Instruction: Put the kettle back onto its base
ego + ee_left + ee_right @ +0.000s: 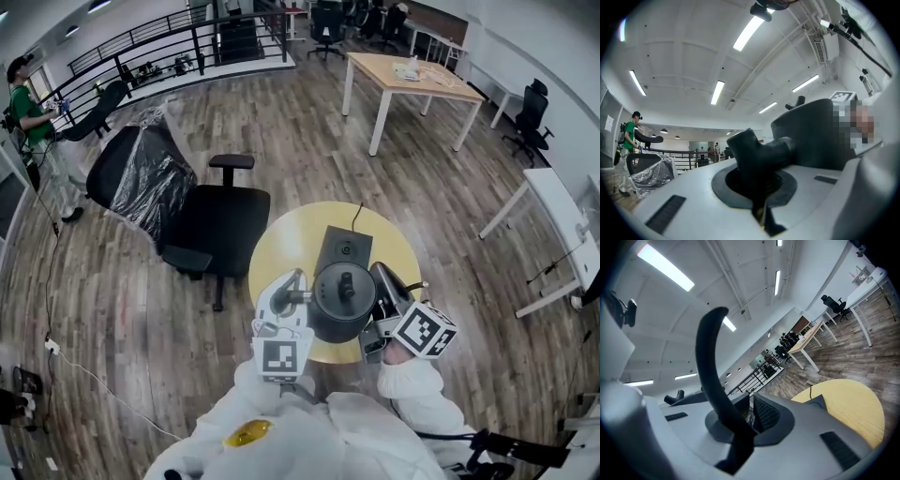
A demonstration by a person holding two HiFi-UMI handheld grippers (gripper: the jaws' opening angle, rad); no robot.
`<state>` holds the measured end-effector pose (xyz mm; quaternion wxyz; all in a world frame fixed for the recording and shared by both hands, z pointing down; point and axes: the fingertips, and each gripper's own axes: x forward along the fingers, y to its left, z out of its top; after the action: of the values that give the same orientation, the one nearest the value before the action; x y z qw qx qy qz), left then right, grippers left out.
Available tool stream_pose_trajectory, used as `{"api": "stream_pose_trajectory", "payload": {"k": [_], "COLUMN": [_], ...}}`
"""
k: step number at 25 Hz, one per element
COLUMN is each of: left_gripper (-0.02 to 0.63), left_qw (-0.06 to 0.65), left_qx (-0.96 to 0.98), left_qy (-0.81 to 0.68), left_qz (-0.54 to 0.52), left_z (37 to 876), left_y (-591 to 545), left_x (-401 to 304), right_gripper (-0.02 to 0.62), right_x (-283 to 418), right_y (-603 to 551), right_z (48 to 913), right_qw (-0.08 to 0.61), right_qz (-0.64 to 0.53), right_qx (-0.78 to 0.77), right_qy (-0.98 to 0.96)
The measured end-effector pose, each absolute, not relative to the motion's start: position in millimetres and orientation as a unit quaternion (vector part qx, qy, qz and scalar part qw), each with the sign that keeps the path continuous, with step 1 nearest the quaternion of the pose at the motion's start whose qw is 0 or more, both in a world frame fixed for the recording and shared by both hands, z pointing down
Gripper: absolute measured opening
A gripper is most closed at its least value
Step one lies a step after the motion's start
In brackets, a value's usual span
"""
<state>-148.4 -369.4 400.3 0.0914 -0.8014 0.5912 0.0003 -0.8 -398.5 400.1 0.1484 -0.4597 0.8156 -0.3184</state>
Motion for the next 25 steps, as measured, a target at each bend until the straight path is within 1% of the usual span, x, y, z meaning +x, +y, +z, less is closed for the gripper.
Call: {"api": "stream_pose_trajectory", "payload": {"k": [15,25], "left_gripper": [-0.003,-0.003], "left_qw": [0.092,0.101], "left_qx": [-0.803,-0.8], "left_qy": [0.589,0.591], "left_qz": [-0.006,-0.003], "left_z": [390,410], "left_y": [-410,-457], "left_x": [-120,-107], "right_gripper": [0.032,0.032], "right_x": [26,42], "right_y": [-441,-487], "right_z": [400,412], "right_qw": [0.153,0.158], "right_qz": [-0.32,-0.314], "right_qx": [-0.458,-0.464], "right_qy": [0.815,0.813]}}
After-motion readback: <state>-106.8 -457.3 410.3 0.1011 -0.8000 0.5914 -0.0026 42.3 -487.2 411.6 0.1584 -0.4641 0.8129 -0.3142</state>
